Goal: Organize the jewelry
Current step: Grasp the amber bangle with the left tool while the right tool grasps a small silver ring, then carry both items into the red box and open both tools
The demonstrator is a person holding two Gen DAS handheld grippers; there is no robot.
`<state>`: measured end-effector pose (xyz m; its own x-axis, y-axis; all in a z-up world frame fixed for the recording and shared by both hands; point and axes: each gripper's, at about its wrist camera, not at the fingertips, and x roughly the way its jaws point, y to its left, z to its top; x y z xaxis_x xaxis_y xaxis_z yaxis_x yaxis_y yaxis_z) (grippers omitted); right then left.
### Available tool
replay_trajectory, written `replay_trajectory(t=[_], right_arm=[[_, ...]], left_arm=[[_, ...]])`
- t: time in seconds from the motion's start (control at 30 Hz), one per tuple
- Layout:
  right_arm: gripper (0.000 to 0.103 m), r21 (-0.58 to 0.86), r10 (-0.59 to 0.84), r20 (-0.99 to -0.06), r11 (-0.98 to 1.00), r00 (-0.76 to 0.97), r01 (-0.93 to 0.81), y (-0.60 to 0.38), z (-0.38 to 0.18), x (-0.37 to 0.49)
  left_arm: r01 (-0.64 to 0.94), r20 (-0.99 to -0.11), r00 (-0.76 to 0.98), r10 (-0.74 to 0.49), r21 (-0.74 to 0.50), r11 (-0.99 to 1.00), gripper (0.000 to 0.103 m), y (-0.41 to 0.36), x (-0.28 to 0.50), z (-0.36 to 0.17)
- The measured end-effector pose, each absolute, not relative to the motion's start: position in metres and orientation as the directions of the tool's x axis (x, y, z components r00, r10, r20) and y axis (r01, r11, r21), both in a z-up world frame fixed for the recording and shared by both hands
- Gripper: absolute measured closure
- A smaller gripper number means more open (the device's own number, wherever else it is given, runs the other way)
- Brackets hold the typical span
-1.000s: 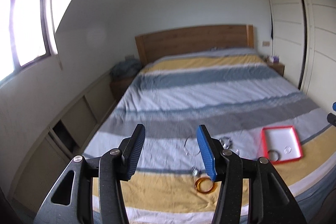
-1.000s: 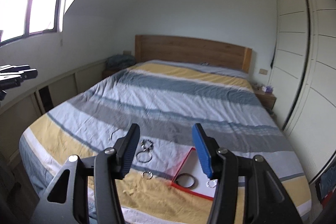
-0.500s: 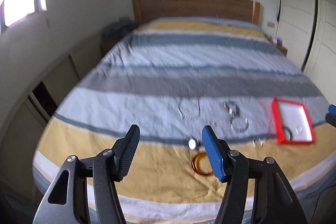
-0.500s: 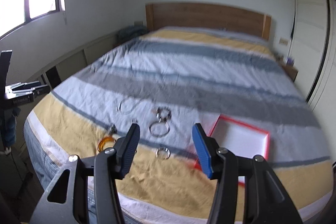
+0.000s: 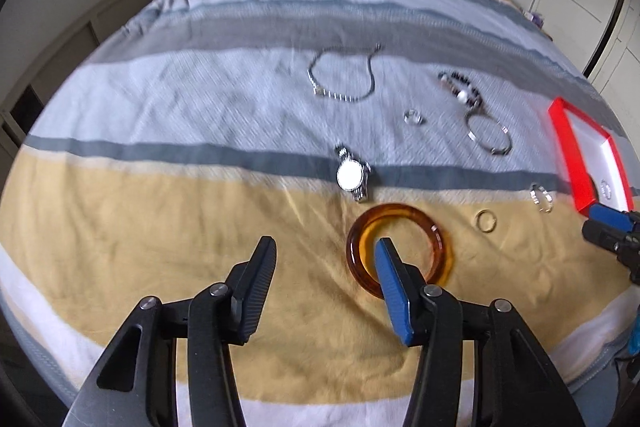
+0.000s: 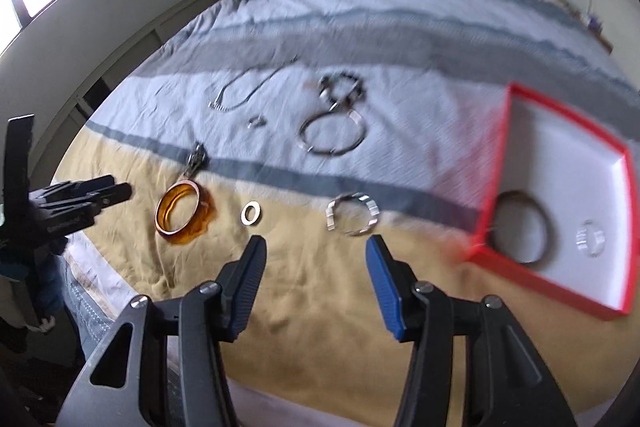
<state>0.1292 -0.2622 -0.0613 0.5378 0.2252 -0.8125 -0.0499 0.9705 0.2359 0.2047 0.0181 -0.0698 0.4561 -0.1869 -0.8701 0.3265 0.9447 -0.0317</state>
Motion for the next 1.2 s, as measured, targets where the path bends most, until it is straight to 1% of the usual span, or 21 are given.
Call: replay_trajectory(t=[0.17, 0.27, 0.33, 0.43, 0.47, 0.5, 0.57, 0.63, 0.73, 0.83, 1.0, 1.2], right_arm=[[0.057, 0.266, 0.299, -0.814, 0.954, 0.497, -0.138, -0.231, -0.08, 0.15], [0.062, 0.266, 0.313, -0.821, 0.95, 0.478, -0.165, -0.217, -0.091, 0.164], [0.066, 0.262, 0.313, -0.827, 0.95, 0.466, -0.173, -0.211, -0.098, 0.172], [0.068, 0.256, 0.31, -0.837, 0.95, 0.451, -0.179, -0.204, -0.109, 0.182], [0.069, 0.255, 0.311, -0.839, 0.95, 0.447, -0.181, -0.202, -0.112, 0.185], [0.071, 0.252, 0.309, -0.841, 0.95, 0.444, -0.184, -0.2, -0.114, 0.187], [0.075, 0.238, 0.3, -0.848, 0.952, 0.437, -0.192, -0.196, -0.119, 0.191], [0.084, 0.217, 0.286, -0.855, 0.955, 0.433, -0.202, -0.193, -0.124, 0.194], [0.084, 0.218, 0.285, -0.857, 0.955, 0.429, -0.199, -0.193, -0.127, 0.195], [0.084, 0.226, 0.291, -0.851, 0.955, 0.437, -0.195, -0.195, -0.12, 0.191], [0.084, 0.238, 0.296, -0.832, 0.954, 0.469, -0.18, -0.205, -0.099, 0.173], [0.084, 0.232, 0.279, -0.803, 0.96, 0.526, -0.155, -0.229, -0.063, 0.139]], left_arm=[[0.319, -0.895, 0.408, -0.181, -0.046, 0.946, 0.059, 0.013, 0.219, -0.1], [0.336, -0.904, 0.382, -0.194, -0.06, 0.94, 0.063, 0.009, 0.224, -0.111], [0.351, -0.911, 0.369, -0.183, -0.046, 0.935, 0.064, 0.005, 0.227, -0.119], [0.355, -0.913, 0.365, -0.181, -0.043, 0.934, 0.069, 0.003, 0.231, -0.127], [0.351, -0.912, 0.369, -0.182, -0.044, 0.935, 0.075, 0.004, 0.232, -0.128], [0.347, -0.91, 0.373, -0.181, -0.044, 0.937, 0.083, 0.005, 0.233, -0.129], [0.336, -0.907, 0.383, -0.176, -0.041, 0.941, 0.092, 0.008, 0.236, -0.129], [0.332, -0.904, 0.384, -0.187, -0.054, 0.942, 0.093, 0.01, 0.237, -0.129], [0.336, -0.898, 0.399, -0.185, -0.045, 0.941, 0.093, 0.009, 0.235, -0.125], [0.321, -0.893, 0.404, -0.198, -0.064, 0.945, 0.093, 0.011, 0.23, -0.12], [0.307, -0.886, 0.417, -0.204, -0.074, 0.949, 0.094, 0.014, 0.218, -0.103], [0.311, -0.866, 0.459, -0.197, -0.051, 0.949, 0.094, 0.008, 0.197, -0.072]])
